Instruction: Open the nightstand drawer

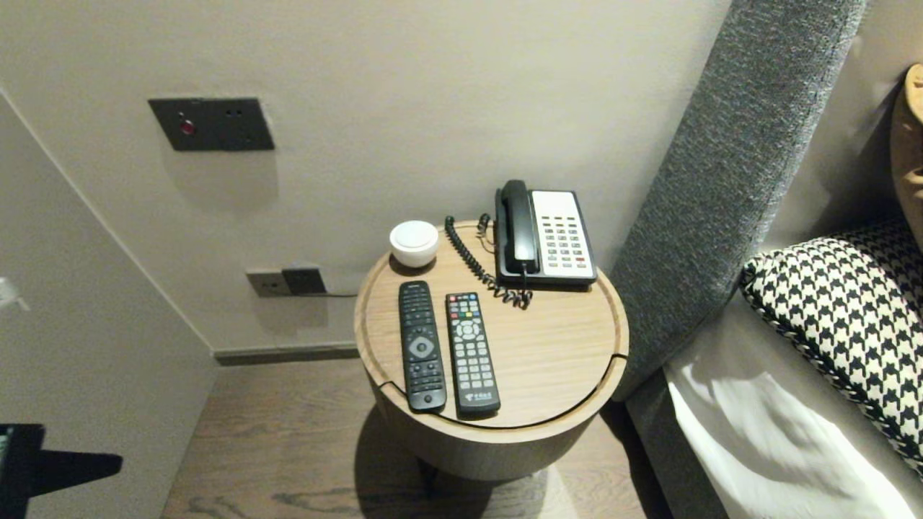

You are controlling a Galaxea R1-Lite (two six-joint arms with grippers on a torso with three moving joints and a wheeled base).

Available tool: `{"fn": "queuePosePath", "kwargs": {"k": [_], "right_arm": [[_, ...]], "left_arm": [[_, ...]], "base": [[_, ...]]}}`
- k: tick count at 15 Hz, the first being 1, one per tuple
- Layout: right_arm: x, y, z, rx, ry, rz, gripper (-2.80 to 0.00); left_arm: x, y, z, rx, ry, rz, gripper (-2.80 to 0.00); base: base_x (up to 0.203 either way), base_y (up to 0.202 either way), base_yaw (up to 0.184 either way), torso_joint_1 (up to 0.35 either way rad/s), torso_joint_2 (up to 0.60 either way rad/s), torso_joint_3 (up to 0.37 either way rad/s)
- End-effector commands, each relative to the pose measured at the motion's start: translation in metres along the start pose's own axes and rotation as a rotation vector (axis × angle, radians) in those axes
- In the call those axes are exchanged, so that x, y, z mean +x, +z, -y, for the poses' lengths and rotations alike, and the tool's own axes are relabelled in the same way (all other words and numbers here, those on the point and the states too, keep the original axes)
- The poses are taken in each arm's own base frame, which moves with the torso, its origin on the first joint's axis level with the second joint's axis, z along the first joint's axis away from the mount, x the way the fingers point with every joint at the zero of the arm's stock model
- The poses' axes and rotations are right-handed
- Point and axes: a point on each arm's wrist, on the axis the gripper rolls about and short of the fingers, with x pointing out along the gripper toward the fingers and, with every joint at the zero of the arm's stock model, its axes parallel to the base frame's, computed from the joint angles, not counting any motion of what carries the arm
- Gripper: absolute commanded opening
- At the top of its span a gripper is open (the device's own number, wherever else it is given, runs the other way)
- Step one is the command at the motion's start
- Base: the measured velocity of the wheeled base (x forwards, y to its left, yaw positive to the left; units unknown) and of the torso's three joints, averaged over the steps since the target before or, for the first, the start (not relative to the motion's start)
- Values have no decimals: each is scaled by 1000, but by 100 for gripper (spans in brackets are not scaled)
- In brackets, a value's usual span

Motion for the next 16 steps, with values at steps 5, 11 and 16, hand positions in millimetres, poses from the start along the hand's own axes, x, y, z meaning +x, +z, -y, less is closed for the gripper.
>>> {"fn": "queuePosePath", "kwargs": {"k": [5,11,16], "right_arm": [[2,-11,0,0,0,-41,-280],[2,-11,0,0,-1,-41,-280],[2,-11,0,0,-1,-41,-280]], "left_arm": [[84,47,42,-145,-19,-221,-280],[139,59,84,-118,-54,-253,-280],[167,62,102,-104,-13,-208,-280]], "base": [[0,0,0,0,0,0],[0,0,0,0,0,0],[0,0,0,0,0,0]]}}
